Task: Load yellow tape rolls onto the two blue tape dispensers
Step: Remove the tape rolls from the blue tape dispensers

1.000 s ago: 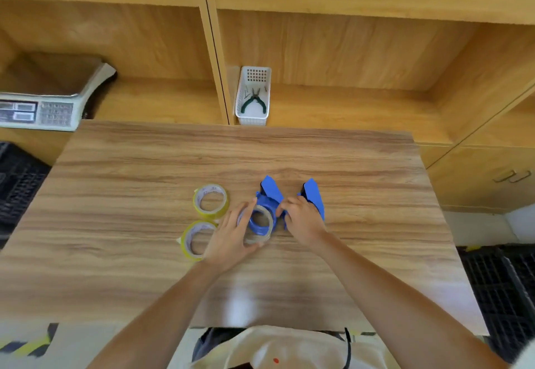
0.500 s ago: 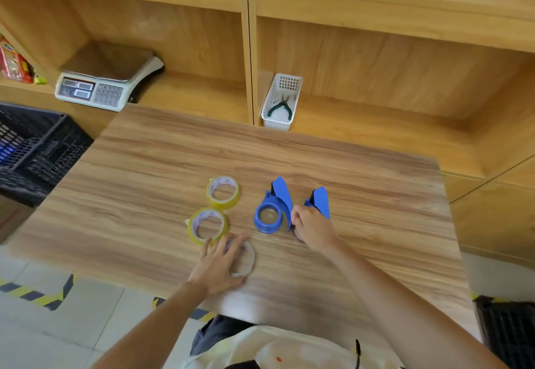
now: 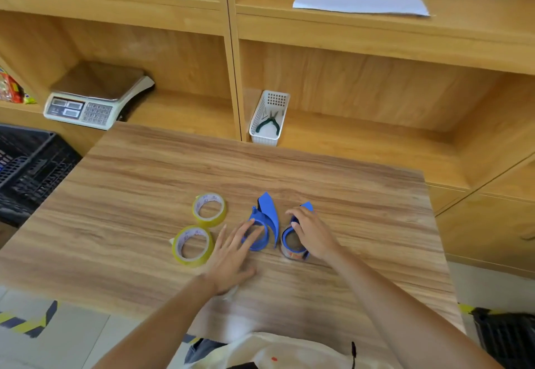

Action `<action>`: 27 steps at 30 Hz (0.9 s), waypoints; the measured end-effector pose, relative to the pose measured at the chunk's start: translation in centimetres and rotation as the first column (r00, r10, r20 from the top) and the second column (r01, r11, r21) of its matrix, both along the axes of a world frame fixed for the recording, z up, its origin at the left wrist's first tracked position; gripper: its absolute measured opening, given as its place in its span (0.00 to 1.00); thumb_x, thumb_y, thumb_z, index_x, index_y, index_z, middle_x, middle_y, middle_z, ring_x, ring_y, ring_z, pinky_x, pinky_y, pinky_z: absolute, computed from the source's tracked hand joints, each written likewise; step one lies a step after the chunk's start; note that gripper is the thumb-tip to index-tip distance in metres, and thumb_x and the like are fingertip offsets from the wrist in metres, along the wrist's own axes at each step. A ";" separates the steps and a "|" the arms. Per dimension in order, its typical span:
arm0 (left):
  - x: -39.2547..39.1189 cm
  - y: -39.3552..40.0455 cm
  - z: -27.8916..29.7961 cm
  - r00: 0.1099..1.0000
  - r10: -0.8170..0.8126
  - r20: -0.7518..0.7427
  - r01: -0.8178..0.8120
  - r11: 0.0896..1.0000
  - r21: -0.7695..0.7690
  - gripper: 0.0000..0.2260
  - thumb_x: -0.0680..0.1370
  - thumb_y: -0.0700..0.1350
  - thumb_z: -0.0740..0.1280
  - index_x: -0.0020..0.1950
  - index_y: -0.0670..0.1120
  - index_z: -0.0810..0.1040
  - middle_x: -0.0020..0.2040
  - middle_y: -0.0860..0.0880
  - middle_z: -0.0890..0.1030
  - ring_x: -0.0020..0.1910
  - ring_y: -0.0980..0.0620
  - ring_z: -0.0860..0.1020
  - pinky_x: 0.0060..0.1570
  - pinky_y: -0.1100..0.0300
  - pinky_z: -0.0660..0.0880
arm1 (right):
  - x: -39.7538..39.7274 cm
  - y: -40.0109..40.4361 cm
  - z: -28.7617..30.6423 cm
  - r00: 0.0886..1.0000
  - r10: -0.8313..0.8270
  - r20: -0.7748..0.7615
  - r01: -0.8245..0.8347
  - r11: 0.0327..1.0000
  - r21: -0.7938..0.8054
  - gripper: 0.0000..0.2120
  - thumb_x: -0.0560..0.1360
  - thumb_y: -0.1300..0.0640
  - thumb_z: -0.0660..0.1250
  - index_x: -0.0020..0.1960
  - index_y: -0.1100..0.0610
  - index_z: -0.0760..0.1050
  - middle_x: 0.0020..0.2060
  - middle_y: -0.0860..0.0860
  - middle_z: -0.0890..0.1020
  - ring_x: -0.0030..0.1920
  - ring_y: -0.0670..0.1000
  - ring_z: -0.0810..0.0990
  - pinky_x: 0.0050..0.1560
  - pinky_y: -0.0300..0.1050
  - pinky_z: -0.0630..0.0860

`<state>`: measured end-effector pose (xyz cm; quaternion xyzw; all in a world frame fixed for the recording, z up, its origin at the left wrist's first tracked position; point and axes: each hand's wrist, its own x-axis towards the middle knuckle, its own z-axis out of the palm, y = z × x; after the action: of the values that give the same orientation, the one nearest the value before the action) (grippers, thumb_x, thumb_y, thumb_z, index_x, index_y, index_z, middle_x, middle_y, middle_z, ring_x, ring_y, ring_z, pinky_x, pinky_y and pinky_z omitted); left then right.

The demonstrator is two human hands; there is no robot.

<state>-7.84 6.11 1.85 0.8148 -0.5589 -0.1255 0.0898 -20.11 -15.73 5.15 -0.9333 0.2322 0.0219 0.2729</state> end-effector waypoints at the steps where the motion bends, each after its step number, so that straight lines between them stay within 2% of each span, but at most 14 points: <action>1: 0.0 -1.3 0.3 1.000 0.004 -0.004 -0.004 1.000 -0.006 0.40 0.71 0.60 0.59 0.80 0.55 0.47 0.81 0.51 0.49 0.79 0.52 0.47 0.76 0.43 0.41 | 0.0 -0.3 0.1 1.000 0.015 0.010 -0.015 0.999 -0.037 0.17 0.80 0.60 0.58 0.68 0.53 0.70 0.68 0.49 0.73 0.67 0.53 0.72 0.63 0.51 0.71; 5: -0.4 -6.0 0.6 1.000 -0.005 0.022 0.004 1.000 0.030 0.40 0.73 0.62 0.58 0.80 0.52 0.45 0.80 0.51 0.54 0.80 0.51 0.49 0.74 0.41 0.38 | -0.6 -1.7 0.4 1.000 -0.006 0.018 0.009 0.987 -0.157 0.24 0.79 0.60 0.59 0.75 0.53 0.63 0.75 0.47 0.65 0.71 0.53 0.67 0.70 0.47 0.64; 7: -0.8 -7.6 0.4 0.999 -0.016 0.030 0.014 0.999 0.051 0.42 0.73 0.63 0.60 0.80 0.49 0.47 0.80 0.50 0.56 0.80 0.49 0.50 0.73 0.42 0.36 | -1.0 -2.0 0.4 0.999 -0.048 0.004 0.048 0.984 -0.169 0.28 0.79 0.59 0.60 0.78 0.54 0.57 0.76 0.47 0.62 0.71 0.53 0.66 0.71 0.48 0.63; 10: -1.4 -9.5 -0.1 0.999 -0.039 0.031 0.035 0.993 0.113 0.46 0.72 0.64 0.67 0.80 0.46 0.47 0.80 0.49 0.55 0.80 0.47 0.50 0.74 0.36 0.39 | -1.9 -2.1 0.1 0.997 -0.068 -0.033 0.061 0.982 -0.179 0.31 0.79 0.58 0.60 0.79 0.54 0.52 0.78 0.49 0.59 0.73 0.54 0.64 0.72 0.48 0.62; 16: -2.0 -11.4 -1.5 0.996 -0.075 0.045 0.062 0.967 0.248 0.52 0.71 0.65 0.69 0.80 0.47 0.39 0.80 0.51 0.53 0.80 0.48 0.48 0.74 0.37 0.42 | -3.3 -1.8 -1.3 0.988 -0.090 -0.129 0.077 0.992 -0.104 0.33 0.80 0.55 0.61 0.79 0.54 0.49 0.78 0.49 0.56 0.74 0.54 0.61 0.72 0.49 0.61; 22: -2.1 -12.4 -2.0 0.997 -0.084 0.002 0.081 0.968 0.238 0.54 0.69 0.67 0.69 0.79 0.49 0.35 0.79 0.52 0.54 0.80 0.48 0.46 0.74 0.37 0.39 | -3.2 -2.1 -2.4 0.964 -0.153 -0.218 0.144 0.988 -0.056 0.37 0.79 0.51 0.63 0.79 0.48 0.45 0.79 0.47 0.53 0.74 0.55 0.60 0.68 0.55 0.66; 27: -2.1 -12.7 -2.3 0.996 -0.087 -0.008 0.086 0.975 0.207 0.52 0.69 0.68 0.68 0.80 0.52 0.38 0.78 0.52 0.56 0.78 0.48 0.52 0.74 0.36 0.40 | -3.1 -2.4 -3.4 0.947 -0.146 -0.287 0.136 0.989 -0.055 0.36 0.79 0.50 0.63 0.79 0.47 0.44 0.77 0.48 0.58 0.73 0.55 0.61 0.66 0.56 0.69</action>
<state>-9.91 -6.63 -0.45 0.7947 -0.5778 -0.1861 -0.0013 -23.20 -18.14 1.78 -0.9056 0.3361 0.1351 0.2207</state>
